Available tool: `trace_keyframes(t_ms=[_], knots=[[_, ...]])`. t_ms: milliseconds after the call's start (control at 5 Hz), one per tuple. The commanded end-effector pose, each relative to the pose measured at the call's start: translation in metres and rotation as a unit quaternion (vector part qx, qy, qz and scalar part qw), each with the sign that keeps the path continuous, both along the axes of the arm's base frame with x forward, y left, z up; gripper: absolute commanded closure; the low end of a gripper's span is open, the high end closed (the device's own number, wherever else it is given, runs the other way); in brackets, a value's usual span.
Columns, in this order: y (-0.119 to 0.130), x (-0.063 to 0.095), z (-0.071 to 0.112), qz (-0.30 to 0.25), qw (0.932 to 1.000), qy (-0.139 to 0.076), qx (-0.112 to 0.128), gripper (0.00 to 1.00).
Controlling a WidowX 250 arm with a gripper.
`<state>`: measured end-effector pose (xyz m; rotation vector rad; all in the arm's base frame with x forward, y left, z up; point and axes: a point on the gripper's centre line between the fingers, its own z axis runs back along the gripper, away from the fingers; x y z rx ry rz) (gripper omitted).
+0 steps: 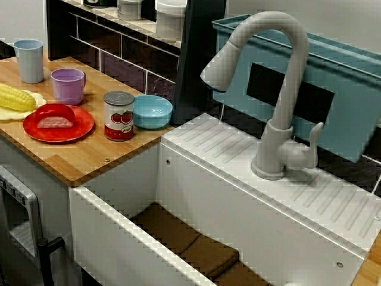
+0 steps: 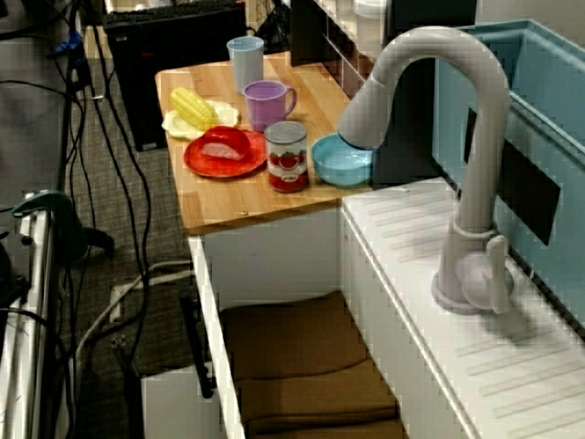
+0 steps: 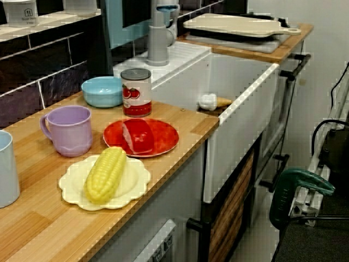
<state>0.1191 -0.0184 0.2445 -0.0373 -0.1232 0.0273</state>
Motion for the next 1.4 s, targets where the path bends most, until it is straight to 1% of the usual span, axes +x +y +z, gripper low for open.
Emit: trace_keyframes(t_ms=[0, 200, 400, 600, 800, 1000, 1200], knots=[[0.0, 0.0, 0.0, 0.0, 1.0, 0.0, 0.0, 0.0], [0.007, 0.002, 0.002, -0.006, 0.9999, -0.014, 0.003, 0.0], [0.023, 0.02, -0.004, -0.003, 0.9994, -0.032, 0.014, 0.0], [0.037, 0.047, -0.015, -0.015, 0.9988, -0.038, 0.026, 0.0], [0.05, 0.068, -0.022, -0.028, 0.9975, -0.059, 0.027, 0.0], [0.072, 0.092, -0.038, -0.044, 0.9973, -0.055, 0.023, 0.0], [0.098, 0.111, -0.047, -0.054, 0.9965, -0.061, 0.015, 0.0]])
